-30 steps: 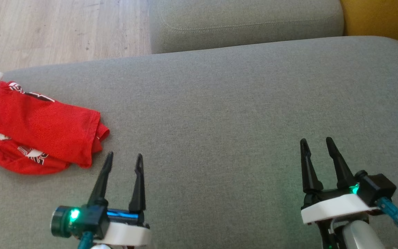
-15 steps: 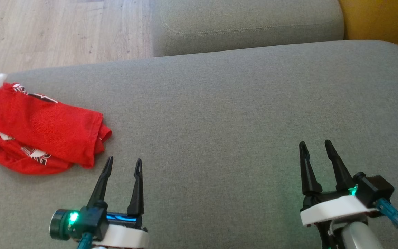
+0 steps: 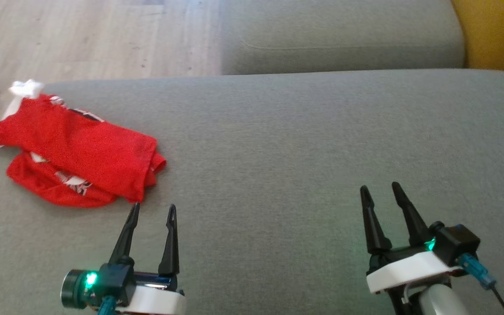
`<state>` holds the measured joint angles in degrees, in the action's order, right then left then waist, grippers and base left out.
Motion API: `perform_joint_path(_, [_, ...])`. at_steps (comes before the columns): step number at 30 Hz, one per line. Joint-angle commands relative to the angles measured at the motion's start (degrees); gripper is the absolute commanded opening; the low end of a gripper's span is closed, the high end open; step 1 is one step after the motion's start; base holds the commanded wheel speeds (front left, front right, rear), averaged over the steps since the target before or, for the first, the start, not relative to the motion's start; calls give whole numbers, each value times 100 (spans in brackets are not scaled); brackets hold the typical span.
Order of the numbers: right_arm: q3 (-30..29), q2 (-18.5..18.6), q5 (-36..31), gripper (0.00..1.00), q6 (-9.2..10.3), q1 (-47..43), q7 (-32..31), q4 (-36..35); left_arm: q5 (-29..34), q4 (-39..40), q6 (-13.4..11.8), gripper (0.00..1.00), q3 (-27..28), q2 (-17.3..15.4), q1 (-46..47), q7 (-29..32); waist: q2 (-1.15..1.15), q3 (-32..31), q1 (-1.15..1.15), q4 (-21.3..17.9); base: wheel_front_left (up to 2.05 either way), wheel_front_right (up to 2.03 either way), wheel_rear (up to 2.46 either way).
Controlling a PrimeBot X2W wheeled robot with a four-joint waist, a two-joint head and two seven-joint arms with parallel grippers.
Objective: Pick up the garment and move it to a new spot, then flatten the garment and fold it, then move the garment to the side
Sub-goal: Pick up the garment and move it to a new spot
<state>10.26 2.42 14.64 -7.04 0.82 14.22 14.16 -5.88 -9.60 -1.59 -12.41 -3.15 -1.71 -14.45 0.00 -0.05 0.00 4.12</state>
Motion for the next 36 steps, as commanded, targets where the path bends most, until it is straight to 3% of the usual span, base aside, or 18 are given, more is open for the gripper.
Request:
perform_joint_path(1, [175, 45, 43, 100, -45, 171, 78, -145, 69, 141, -31, 100, 229, 25, 100, -55, 0, -78, 0, 162, 0, 0, 0])
perform_joint_path(19, [740, 45, 286, 100, -45, 6, 78, -76, 134, 136, -85, 100, 597, 26, -160, -55, 0, -360, 0, 1245, 0, 0, 0])
perform_joint_path(36, [906, 45, 404, 100, -45, 4, 78, -40, 153, 164, -163, 100, 733, 27, -224, -55, 0, -389, 0, 1445, 0, 0, 0])
